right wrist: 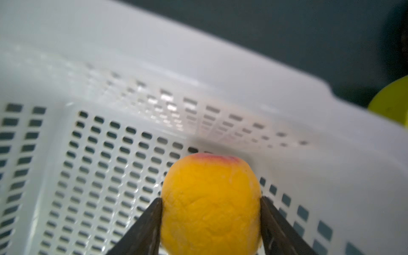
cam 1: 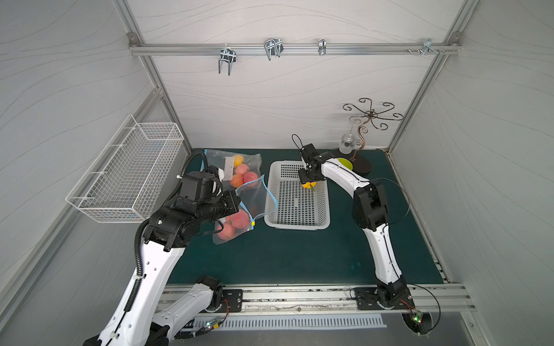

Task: Place the peach in a zip-top bag and seal the zipper
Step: Pick up the peach from the basket, then place the peach in the zipper food storage bag.

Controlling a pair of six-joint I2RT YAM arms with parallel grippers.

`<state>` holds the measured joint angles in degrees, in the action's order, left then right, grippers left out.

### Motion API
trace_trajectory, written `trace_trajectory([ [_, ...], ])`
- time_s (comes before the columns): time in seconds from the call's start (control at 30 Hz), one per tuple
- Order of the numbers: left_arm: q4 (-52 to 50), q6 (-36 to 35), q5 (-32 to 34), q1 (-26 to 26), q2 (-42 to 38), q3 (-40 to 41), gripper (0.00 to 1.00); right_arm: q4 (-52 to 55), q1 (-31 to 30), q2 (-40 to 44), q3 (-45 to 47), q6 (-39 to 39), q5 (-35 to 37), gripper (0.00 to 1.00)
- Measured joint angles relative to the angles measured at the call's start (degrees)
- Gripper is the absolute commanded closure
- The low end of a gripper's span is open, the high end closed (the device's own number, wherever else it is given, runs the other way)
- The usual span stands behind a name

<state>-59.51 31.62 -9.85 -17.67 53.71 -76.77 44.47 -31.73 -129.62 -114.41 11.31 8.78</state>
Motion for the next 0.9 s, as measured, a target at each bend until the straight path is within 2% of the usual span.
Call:
trace_trajectory([
  [0.13, 0.0, 0.0, 0.0, 0.0, 0.0, 0.0, 1.00, -3.3, 0.4, 9.1, 7.8, 1.3, -8.2, 0.39],
  [0.27, 0.0, 0.1, 0.0, 0.0, 0.0, 0.0, 1.00, -9.3, 1.1, 21.4, 14.7, 3.9, -20.1, 0.41],
  [0.4, 0.2, 0.1, -0.1, 0.0, 0.0, 0.2, 1.00, -16.1, 1.0, 31.3, 18.4, 7.1, -32.4, 0.41],
  [0.5, 0.8, 0.2, -0.2, 0.0, 0.0, 0.5, 1.00, -19.2, -0.6, 35.6, 18.9, 8.2, -39.2, 0.40],
  [0.7, 1.5, 0.6, -0.8, 0.0, 0.0, 0.7, 1.00, -20.9, -8.9, 38.0, 18.9, 8.1, -45.8, 0.39],
  [0.9, 1.6, 1.0, -1.6, 0.0, 0.1, 0.7, 1.00, -19.0, -15.7, 36.0, 17.5, 6.0, -44.5, 0.38],
])
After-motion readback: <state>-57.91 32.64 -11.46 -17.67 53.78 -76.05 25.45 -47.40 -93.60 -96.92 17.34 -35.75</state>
